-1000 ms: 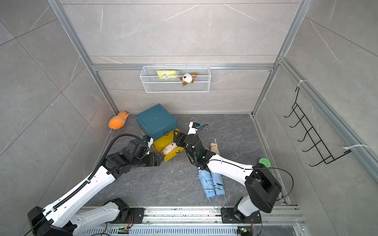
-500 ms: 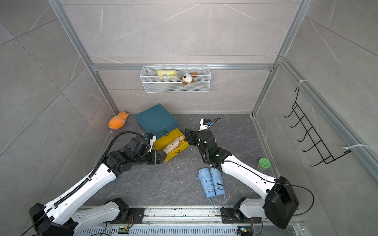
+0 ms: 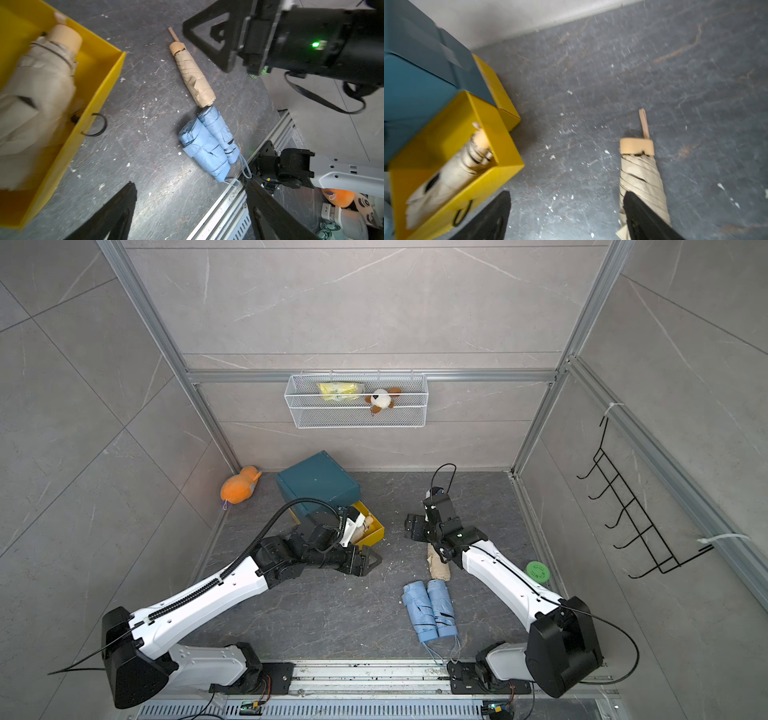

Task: Place the umbrella in the drawer by color
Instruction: Pick up the umbrella from the center of the board.

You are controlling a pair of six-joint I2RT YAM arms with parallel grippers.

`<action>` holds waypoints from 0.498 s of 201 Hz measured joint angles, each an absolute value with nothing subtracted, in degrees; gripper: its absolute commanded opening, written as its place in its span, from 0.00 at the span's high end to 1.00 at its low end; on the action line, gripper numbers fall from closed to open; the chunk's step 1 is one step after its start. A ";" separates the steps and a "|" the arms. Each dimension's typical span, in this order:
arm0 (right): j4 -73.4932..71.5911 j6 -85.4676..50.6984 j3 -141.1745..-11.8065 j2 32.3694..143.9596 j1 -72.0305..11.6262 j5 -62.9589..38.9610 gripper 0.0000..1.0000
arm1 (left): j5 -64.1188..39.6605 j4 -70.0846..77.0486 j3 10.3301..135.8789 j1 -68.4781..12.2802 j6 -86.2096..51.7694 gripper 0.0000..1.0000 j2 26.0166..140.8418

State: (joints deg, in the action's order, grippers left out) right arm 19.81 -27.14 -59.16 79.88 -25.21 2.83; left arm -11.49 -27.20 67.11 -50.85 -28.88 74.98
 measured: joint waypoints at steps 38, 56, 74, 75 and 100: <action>22.26 -26.61 -58.57 84.90 -22.26 1.85 0.11 | -14.37 -22.57 67.26 -52.51 -29.08 0.14 77.67; 22.83 -25.85 -58.43 86.56 -20.73 1.89 0.11 | -15.20 -21.12 67.24 -52.66 -29.26 0.14 78.30; 23.16 -25.36 -58.43 88.44 -19.59 1.89 0.11 | -15.40 -19.97 67.02 -52.75 -29.56 0.14 78.52; 23.16 -25.34 -58.43 88.55 -19.55 1.89 0.11 | -15.40 -19.92 67.00 -52.75 -29.58 0.14 78.52; 23.18 -24.56 -58.39 91.29 -18.87 2.26 0.11 | -15.42 -18.96 66.39 -52.77 -29.85 0.14 78.52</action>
State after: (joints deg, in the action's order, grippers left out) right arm 23.18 -24.56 -58.39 91.29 -18.87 2.26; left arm -15.42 -18.96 66.39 -52.77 -29.85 78.52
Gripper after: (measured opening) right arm 0.888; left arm 0.864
